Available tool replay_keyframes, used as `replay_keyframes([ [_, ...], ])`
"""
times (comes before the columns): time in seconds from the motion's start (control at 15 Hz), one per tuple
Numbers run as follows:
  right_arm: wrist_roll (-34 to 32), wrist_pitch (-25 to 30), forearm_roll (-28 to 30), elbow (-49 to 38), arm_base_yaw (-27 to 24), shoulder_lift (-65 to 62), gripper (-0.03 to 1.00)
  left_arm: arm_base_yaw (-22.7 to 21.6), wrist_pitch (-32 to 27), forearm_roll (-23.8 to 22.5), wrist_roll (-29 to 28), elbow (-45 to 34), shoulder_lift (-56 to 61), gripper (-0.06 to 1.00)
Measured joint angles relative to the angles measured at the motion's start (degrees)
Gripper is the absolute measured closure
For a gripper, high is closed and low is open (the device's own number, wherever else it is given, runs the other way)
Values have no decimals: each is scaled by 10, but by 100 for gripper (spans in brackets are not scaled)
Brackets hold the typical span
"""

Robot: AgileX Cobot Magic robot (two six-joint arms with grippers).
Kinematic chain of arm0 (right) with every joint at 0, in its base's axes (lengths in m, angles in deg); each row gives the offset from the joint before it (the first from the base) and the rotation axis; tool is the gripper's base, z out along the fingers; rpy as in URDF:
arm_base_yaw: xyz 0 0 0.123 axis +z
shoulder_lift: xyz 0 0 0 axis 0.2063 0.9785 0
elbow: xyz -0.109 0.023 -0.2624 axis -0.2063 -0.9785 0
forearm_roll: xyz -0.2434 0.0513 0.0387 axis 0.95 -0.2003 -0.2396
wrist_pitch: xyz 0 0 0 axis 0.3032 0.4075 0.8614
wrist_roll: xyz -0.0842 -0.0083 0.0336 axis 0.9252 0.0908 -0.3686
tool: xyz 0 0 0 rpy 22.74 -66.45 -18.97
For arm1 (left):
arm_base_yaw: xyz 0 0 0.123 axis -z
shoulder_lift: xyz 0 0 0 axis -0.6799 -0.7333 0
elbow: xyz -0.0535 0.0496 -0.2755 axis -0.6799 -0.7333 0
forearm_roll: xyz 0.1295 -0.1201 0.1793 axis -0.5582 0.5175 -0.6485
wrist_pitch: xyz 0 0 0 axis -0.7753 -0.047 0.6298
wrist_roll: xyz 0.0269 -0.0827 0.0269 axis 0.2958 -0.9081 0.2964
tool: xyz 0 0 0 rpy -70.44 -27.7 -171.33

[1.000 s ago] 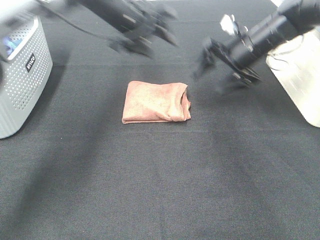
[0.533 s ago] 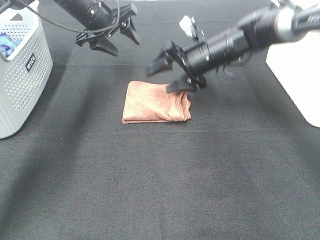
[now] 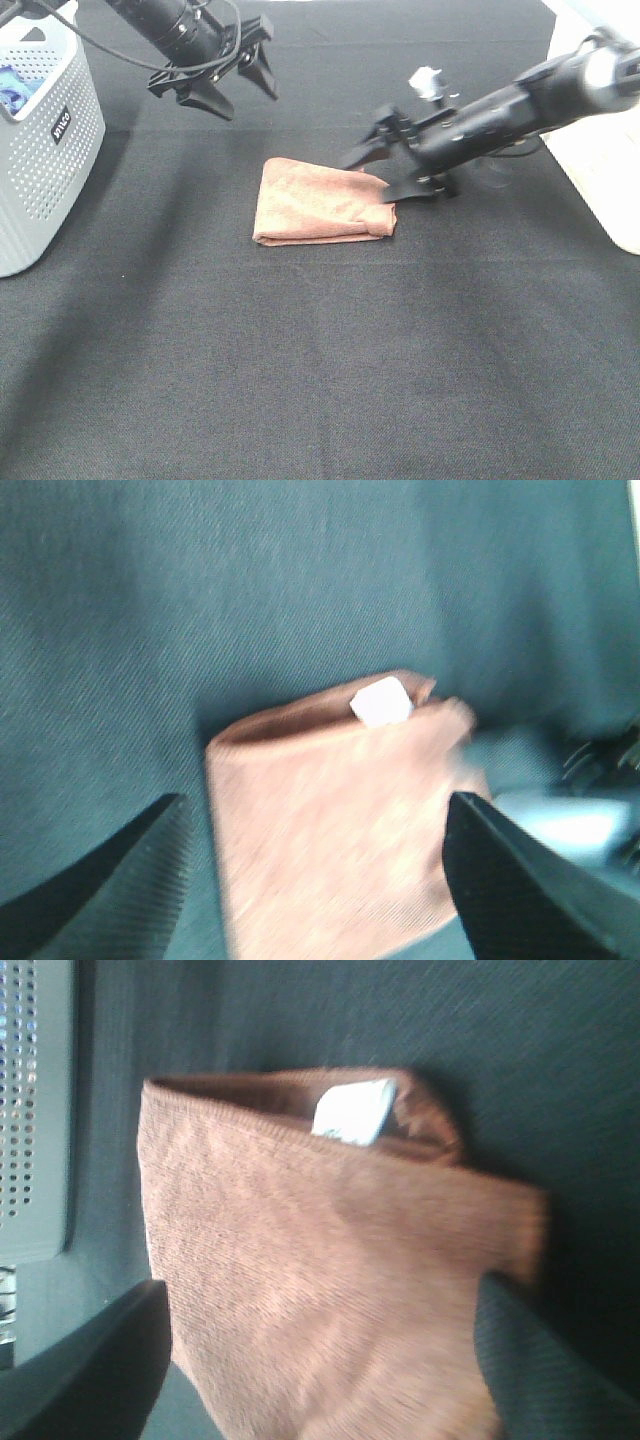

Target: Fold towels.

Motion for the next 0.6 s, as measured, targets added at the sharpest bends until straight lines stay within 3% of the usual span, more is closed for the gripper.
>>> replay_keyframes([
  [0.2, -52, 30, 92, 3, -6, -67, 18, 0, -9, -42, 10, 0, 34, 27],
  [0.4, -163, 94, 227, 3, -6, -146, 18, 3, -10, -71, 11, 0, 82, 27],
  [0.6, -211, 158, 295, 3, -6, -213, 18, 29, -10, -176, 15, -37, 162, 27],
])
